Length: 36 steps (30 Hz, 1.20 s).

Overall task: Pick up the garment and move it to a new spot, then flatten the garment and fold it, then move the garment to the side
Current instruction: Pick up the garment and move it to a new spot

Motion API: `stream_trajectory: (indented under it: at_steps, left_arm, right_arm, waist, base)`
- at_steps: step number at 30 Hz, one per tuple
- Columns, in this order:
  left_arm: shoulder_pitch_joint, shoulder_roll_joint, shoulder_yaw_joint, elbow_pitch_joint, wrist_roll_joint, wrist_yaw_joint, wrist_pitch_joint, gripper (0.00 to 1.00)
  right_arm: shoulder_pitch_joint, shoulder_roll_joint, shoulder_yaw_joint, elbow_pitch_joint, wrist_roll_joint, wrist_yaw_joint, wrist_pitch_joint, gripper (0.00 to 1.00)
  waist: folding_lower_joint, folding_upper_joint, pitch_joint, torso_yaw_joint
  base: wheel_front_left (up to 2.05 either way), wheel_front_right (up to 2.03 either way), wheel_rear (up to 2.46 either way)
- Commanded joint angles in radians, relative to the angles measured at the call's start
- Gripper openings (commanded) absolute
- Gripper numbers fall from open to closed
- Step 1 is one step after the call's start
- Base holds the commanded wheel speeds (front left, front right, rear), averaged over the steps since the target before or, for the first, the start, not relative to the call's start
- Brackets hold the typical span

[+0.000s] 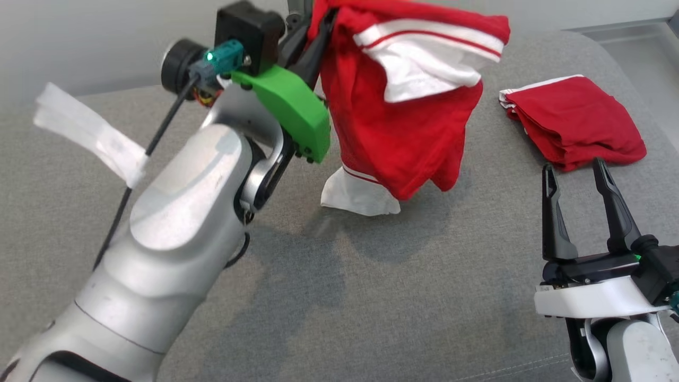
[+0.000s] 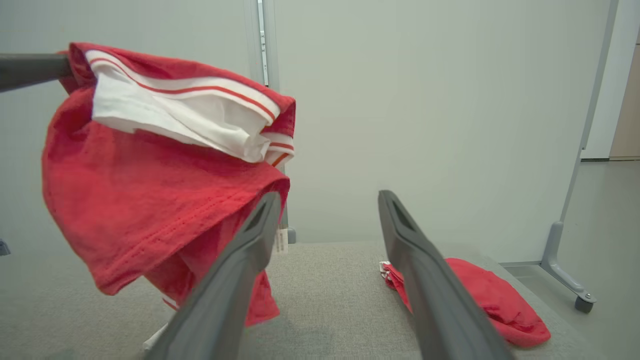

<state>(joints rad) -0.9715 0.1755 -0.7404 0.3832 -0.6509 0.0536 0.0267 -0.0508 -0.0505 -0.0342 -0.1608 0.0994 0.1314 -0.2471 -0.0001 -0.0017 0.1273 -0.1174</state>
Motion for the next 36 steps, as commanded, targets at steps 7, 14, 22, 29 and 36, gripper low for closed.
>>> stream_trajectory:
  at_steps: [7, 14, 22, 29, 36]
  left_arm:
    - [0.147, 0.010, -0.007, 0.237, 0.038, 0.052, -0.197, 0.00]
    - [0.220, -0.017, 0.028, 0.476, -0.006, 0.037, -0.269, 0.00]
    - [0.259, -0.031, 0.069, 0.588, -0.016, 0.002, -0.292, 0.95]
    - [0.334, -0.033, 0.122, 0.507, 0.028, -0.022, -0.292, 1.00]
    - [0.448, -0.013, 0.182, 0.352, 0.131, -0.011, -0.292, 1.00]
  right_arm:
    - [-0.039, 0.000, -0.001, 0.018, -0.001, -0.002, -0.013, 1.00]
    - [-0.057, 0.000, -0.004, 0.035, -0.020, -0.001, -0.017, 1.00]
    - [-0.042, 0.000, -0.005, 0.058, -0.034, -0.002, -0.017, 1.00]
    - [-0.013, 0.000, -0.004, 0.081, -0.037, -0.002, -0.011, 1.00]
    - [0.009, 0.000, 0.005, 0.109, -0.023, -0.002, -0.008, 1.00]
  waist:
    - [0.0001, 0.0017, 0.103, -0.017]
    - [0.0001, 0.0017, 0.111, -0.001]
    - [0.0001, 0.0017, 0.067, 0.029]
    - [0.0001, 0.0017, 0.009, 0.061]
    - [0.0001, 0.0017, -0.061, 0.100]
  base:
    - [0.00, 0.00, 0.00]
    - [0.00, 0.00, 0.00]
    - [0.00, 0.00, 0.00]
    - [0.00, 0.00, 0.00]
    - [0.00, 0.00, 0.00]
